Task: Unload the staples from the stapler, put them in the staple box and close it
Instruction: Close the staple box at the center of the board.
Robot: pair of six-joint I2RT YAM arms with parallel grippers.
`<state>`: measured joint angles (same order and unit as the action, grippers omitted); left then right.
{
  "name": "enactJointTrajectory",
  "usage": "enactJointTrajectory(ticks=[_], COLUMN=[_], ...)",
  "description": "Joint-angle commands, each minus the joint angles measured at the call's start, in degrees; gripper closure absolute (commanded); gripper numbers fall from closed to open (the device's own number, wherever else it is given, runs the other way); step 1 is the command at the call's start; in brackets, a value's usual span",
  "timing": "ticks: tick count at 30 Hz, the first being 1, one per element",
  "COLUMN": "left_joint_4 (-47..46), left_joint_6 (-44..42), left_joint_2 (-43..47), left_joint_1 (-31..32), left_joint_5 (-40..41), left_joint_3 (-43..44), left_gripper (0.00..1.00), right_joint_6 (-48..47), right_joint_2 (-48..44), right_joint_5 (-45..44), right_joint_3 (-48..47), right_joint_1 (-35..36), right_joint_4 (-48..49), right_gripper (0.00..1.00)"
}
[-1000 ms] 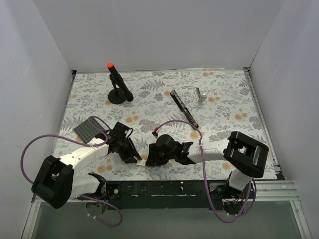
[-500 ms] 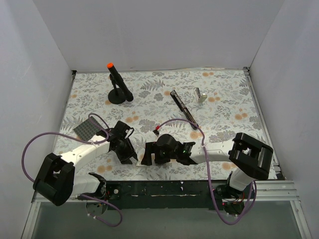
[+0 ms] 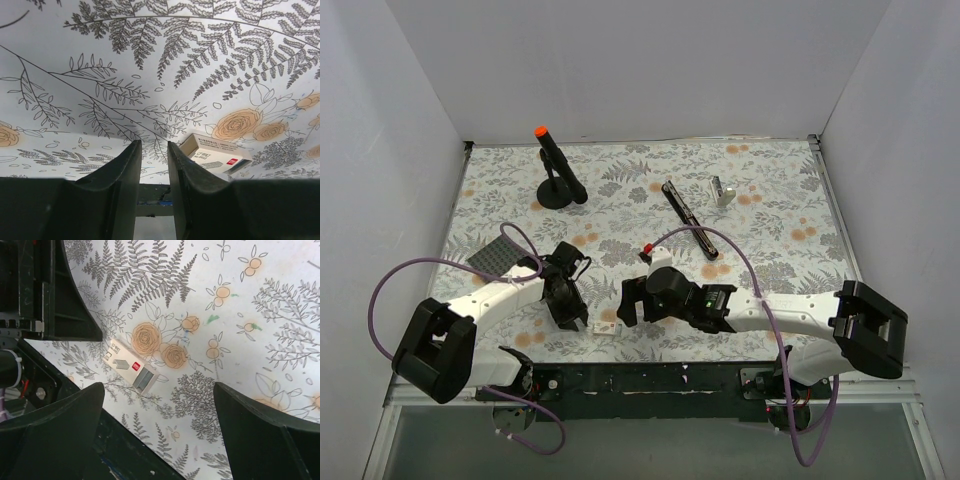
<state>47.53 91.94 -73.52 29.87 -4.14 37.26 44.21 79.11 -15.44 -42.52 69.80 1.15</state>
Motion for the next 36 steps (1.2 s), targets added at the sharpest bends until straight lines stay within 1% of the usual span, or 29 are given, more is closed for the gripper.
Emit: enactJointTrajectory(ticks=[1, 7, 11, 13, 16, 17, 18, 20, 21, 23, 24, 25, 26, 27, 28, 29, 31, 32, 34, 35, 36], left_joint_4=[-2.52, -7.62, -12.36, -13.07, -11.41, -8.10, -6.06, -2.55, -2.09, -1.82, -1.65, -1.65, -1.30, -1.04, -0.77, -0.77, -1.29, -1.47, -2.26, -2.61, -2.88], left_joint_6=[1.04, 5.43, 10.43, 11.59, 11.33, 10.46, 8.19, 5.28, 1.96, -0.87, -3.06, -4.39, -5.53, -6.59, -9.12, -10.02, -11.95, -12.48, -13.10, -13.63, -13.98], left_joint_2=[1.09, 1.88, 1.62, 1.36, 3.37, 3.38, 3.38, 2.42, 2.24, 3.28, 3.81, 4.43, 4.87, 4.96, 4.79, 4.61, 4.52, 4.70, 5.40, 5.66, 5.75], left_joint_1=[0.45, 4.05, 7.48, 9.59, 9.77, 9.60, 8.46, 5.83, 2.07, -1.90, -5.83, -7.70, -9.37, -12.43, -13.77, -14.65, -15.63, -15.72, -15.80, -15.89, -15.89], left_joint_5=[-3.91, -9.20, -11.23, -11.59, -9.84, -5.83, -4.05, -2.80, -4.11, -5.17, -5.00, -4.48, -3.43, -2.46, -0.71, 0.18, 2.46, 2.82, 3.17, 3.44, 3.44], left_joint_3=[-0.51, -2.89, -4.12, -3.60, -0.88, 0.44, 3.58, 5.36, 5.81, 6.60, 7.04, 8.26, 8.97, 9.76, 10.55, 11.69, 12.14, 11.79, 11.00, 9.95, 9.07], left_gripper=[0.74, 0.74, 0.74, 0.74, 0.72, 0.70, 0.68, 0.66, 0.63, 0.58, 0.55, 0.50, 0.47, 0.44, 0.41, 0.39, 0.36, 0.30, 0.23, 0.16, 0.05], right_joint_6=[-8.35, -8.61, -8.35, -7.56, -6.32, -6.15, -5.98, -5.10, -3.88, -2.73, -2.37, -2.20, -1.76, -0.36, 0.17, 0.88, 1.32, 1.76, 3.86, 4.39, 4.57], right_joint_2=[-2.03, -4.23, -3.70, -2.74, -1.59, -1.24, 0.07, 2.18, 4.45, 6.57, 8.41, 9.30, 10.26, 12.45, 13.43, 14.22, 16.16, 16.60, 18.18, 18.71, 19.41], right_joint_5=[2.17, 1.91, 0.07, -1.07, -0.38, -0.99, -2.30, -3.62, -4.67, -5.56, -5.91, -6.00, -6.26, -7.83, -8.98, -10.12, -11.89, -11.98, -12.59, -13.20, -13.65], right_joint_3=[0.85, 2.09, -0.18, -1.77, -3.79, -4.49, -6.24, -8.97, -11.50, -13.37, -14.85, -15.65, -16.88, -18.11, -20.91, -22.15, -24.35, -24.80, -25.59, -25.94, -26.12], right_joint_1=[-1.24, -2.56, -2.56, -2.48, -1.34, -0.55, 0.24, 2.26, 2.79, 4.46, 4.99, 6.04, 6.40, 6.75, 7.54, 7.98, 8.77, 8.95, 9.21, 9.47, 9.83], right_joint_4=[0.87, 0.00, -6.31, -9.31, -10.82, -11.08, -11.60, -14.83, -15.82, -17.31, -17.23, -17.14, -18.45, -20.03, -21.61, -24.58, -26.54, -27.16, -29.26, -29.88, -30.15], right_gripper=[0.02, 0.02, 0.02, 0.02, 0.03, 0.03, 0.03, 0.03, 0.02, 0.02, 0.02, 0.02, 0.02, 0.02, 0.02, 0.02, 0.02, 0.02, 0.02, 0.02, 0.02])
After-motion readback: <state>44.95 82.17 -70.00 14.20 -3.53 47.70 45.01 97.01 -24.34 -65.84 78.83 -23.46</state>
